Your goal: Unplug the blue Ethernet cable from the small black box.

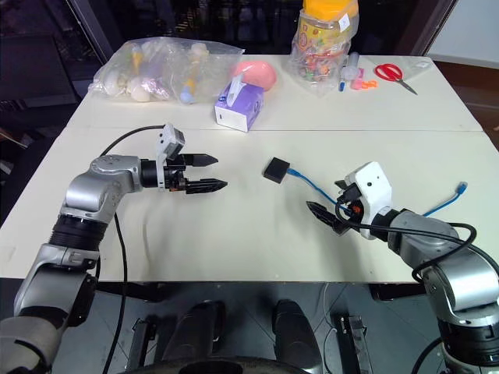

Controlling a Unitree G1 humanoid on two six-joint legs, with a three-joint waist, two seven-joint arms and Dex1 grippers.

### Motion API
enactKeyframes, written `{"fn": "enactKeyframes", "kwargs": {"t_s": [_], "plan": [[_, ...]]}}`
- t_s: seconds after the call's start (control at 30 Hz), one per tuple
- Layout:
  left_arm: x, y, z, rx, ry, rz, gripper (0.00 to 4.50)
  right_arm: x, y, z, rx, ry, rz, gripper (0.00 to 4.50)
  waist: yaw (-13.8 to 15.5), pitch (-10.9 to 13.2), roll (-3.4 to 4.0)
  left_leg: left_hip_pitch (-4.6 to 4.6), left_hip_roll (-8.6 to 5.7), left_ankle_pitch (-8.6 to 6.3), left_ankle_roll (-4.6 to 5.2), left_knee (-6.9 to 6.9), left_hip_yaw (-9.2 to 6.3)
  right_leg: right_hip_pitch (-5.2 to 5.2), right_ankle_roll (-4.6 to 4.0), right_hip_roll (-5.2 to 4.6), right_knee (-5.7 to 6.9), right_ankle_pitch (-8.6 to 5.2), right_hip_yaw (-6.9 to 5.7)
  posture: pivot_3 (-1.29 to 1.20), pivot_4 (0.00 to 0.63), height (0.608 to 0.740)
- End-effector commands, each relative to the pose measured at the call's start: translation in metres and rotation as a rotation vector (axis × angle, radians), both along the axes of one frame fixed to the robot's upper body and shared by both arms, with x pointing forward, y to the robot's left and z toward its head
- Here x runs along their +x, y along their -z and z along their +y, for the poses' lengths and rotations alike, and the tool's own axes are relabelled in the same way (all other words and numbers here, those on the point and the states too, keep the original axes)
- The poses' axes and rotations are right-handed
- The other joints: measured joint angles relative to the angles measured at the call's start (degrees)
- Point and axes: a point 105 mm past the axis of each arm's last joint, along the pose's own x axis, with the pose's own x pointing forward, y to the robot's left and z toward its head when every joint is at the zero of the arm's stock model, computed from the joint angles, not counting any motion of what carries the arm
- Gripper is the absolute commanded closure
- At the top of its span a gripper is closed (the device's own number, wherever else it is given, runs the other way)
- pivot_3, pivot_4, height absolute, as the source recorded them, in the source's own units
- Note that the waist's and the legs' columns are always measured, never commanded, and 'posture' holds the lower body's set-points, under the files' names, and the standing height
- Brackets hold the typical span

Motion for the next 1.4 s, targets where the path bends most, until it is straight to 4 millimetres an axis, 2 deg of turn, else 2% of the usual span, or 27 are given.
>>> {"fn": "enactKeyframes", "kwargs": {"t_s": [0.03,0.13,0.2,0.27,0.43,0.53,0.57,0.63,0.77,0.83,0.9,0.93,1.03,1.1,1.2,1.23,1.4], "plan": [[0.006,-0.019,-0.004,0.054,0.082,-0.072,0.03,0.032,0.009,0.003,0.052,-0.016,-0.008,0.0,-0.21,-0.01,-0.03,0.0,0.0,0.0,0.0,0.02,0.01,0.0,-0.01,0.01,0.0,0.01,0.0,0.0,0.15,0.739],[0.007,-0.028,-0.003,0.074,0.127,-0.082,0.03,0.056,0.021,0.004,0.032,-0.043,0.012,0.0,-0.2,0.0,-0.03,0.04,0.0,0.01,-0.01,0.04,0.03,0.01,-0.09,0.02,0.0,0.07,0.0,0.0,0.15,0.739],[0.005,-0.038,0.0,0.085,0.15,-0.103,0.03,0.08,0.029,0.005,-0.019,-0.061,0.023,0.0,-0.48,0.01,-0.02,0.04,0.0,0.01,-0.01,-0.01,0.04,-0.02,0.11,0.02,0.02,0.15,0.01,0.0,0.15,0.739],[0.005,-0.044,0.002,0.083,0.144,-0.119,0.03,0.095,0.031,0.01,-0.042,-0.098,0.031,0.0,-1.1,0.01,0.0,-0.02,0.0,0.01,-0.01,-0.04,0.05,-0.11,0.17,0.02,0.05,0.18,0.01,0.0,0.15,0.739],[-0.002,-0.038,0.002,0.062,0.126,-0.111,0.03,0.119,0.039,0.023,-0.095,-0.148,0.051,0.0,-1.6,0.01,0.0,-0.09,0.0,0.01,-0.01,-0.16,-0.04,-0.21,0.23,0.01,0.16,0.15,-0.07,0.0,0.15,0.739],[-0.007,-0.031,0.0,0.056,0.114,-0.098,0.03,0.121,0.049,0.034,-0.132,-0.215,0.084,0.0,-1.91,0.01,0.0,-0.07,0.0,0.01,-0.01,-0.16,-0.02,-0.21,0.23,0.0,0.15,0.15,-0.04,0.0,0.15,0.739],[-0.009,-0.029,-0.001,0.054,0.11,-0.095,0.0,0.119,0.053,0.038,-0.133,-0.248,0.1,0.57,-2.0,0.01,-0.01,-0.06,0.0,0.01,-0.01,-0.14,-0.02,-0.19,0.23,0.0,0.17,0.16,-0.04,0.0,0.15,0.739],[-0.011,-0.027,-0.001,0.048,0.101,-0.091,0.0,0.109,0.062,0.044,-0.149,-0.34,0.152,1.35,-2.11,0.01,0.0,0.04,0.0,0.01,-0.01,-0.09,-0.03,-0.13,0.23,0.01,0.32,0.15,-0.04,0.0,0.15,0.739],[-0.01,-0.026,0.0,0.043,0.084,-0.09,0.0,0.097,0.077,0.042,-0.206,-0.412,0.209,3.54,-2.2,0.01,-0.01,0.5,0.0,0.01,-0.01,-0.11,-0.04,0.19,0.22,0.03,0.55,0.11,-0.04,0.0,0.15,0.739],[-0.01,-0.026,0.0,0.042,0.081,-0.09,0.0,0.096,0.079,0.04,-0.228,-0.42,0.211,4.47,-2.33,0.01,-0.01,0.78,0.0,0.0,-0.01,-0.15,-0.04,0.47,0.2,0.03,0.54,0.07,-0.04,0.0,0.15,0.739],[-0.009,-0.026,-0.001,0.041,0.081,-0.09,0.0,0.099,0.078,0.038,-0.26,-0.404,0.182,4.47,-2.37,0.0,-0.01,0.81,0.0,0.0,-0.01,-0.13,-0.04,0.51,0.2,0.03,0.55,0.06,-0.04,0.0,0.15,0.739],[-0.008,-0.026,-0.002,0.039,0.08,-0.092,0.0,0.104,0.071,0.035,-0.307,-0.383,0.113,4.47,-2.36,0.0,-0.01,0.81,0.0,0.0,-0.01,-0.12,-0.04,0.51,0.2,0.03,0.56,0.06,-0.04,0.0,0.15,0.739],[0.002,-0.031,-0.004,-0.012,0.059,-0.082,0.0,0.123,0.021,0.029,-0.559,-0.317,-0.314,4.47,-1.95,0.01,0.0,0.8,-0.01,0.0,-0.01,-0.07,-0.04,0.5,0.2,0.01,0.59,0.06,-0.04,0.0,0.15,0.739],[0.007,-0.038,-0.005,-0.084,0.048,-0.039,0.0,0.118,-0.004,0.035,-0.707,-0.355,-0.535,4.47,-1.5,0.04,0.02,0.67,-0.06,0.02,-0.04,-0.04,-0.02,0.36,0.2,-0.01,0.6,0.06,0.0,0.0,0.15,0.739],[0.018,-0.058,-0.013,-0.28,0.085,0.083,0.0,0.095,-0.063,0.059,-0.725,-0.357,-0.866,4.47,-1.55,0.06,-0.01,0.48,-0.09,0.04,-0.06,-0.03,-0.01,0.13,0.23,-0.01,0.63,0.05,0.04,0.0,0.15,0.739],[0.022,-0.06,-0.015,-0.302,0.084,0.097,0.0,0.088,-0.073,0.063,-0.719,-0.352,-0.917,4.47,-1.57,0.06,-0.02,0.42,-0.09,0.04,-0.06,-0.05,-0.02,0.08,0.24,0.0,0.64,0.05,0.04,0.0,0.15,0.739],[0.034,-0.064,-0.029,-0.352,0.115,0.139,0.0,0.073,-0.091,0.073,-0.706,-0.34,-0.993,4.47,-1.78,0.06,-0.02,0.49,-0.08,0.04,-0.06,-0.16,-0.02,0.09,0.26,0.02,0.64,0.03,0.04,0.0,0.15,0.739]]}}
